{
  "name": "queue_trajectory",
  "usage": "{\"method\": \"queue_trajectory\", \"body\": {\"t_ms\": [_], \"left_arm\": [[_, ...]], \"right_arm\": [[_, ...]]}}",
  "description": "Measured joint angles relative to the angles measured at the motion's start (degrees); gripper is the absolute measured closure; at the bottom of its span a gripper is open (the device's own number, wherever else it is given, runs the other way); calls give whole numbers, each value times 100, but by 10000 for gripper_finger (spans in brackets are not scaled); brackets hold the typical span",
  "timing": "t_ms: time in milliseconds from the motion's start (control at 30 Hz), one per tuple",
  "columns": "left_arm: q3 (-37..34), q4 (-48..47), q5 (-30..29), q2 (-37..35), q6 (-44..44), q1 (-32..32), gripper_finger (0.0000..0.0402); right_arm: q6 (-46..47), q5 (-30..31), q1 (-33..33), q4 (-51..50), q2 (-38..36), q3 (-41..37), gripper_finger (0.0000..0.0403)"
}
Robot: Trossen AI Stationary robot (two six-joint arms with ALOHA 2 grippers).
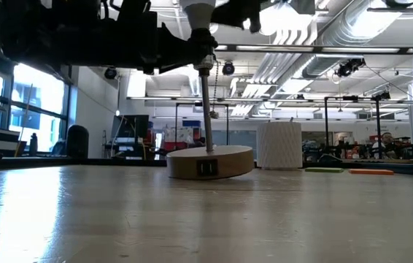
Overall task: Screw lightbulb
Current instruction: Insert the light bulb into the lamp
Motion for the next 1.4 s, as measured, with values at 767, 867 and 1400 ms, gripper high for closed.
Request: {"method": "queue_trajectory", "body": {"t_ms": [767, 867, 1400], "left_arm": [[-11, -2374, 1262, -1323, -126, 11, 243], [-17, -2966, 1730, -1724, -136, 8, 243], [-11, -4054, 3281, -2203, -57, 275, 243]], "right_arm": [[-890, -1213, -195, 527, -660, 6, 80], [-800, -1567, -269, 136, -895, 17, 80], [-352, -3281, -757, -780, -748, 19, 80]]}}
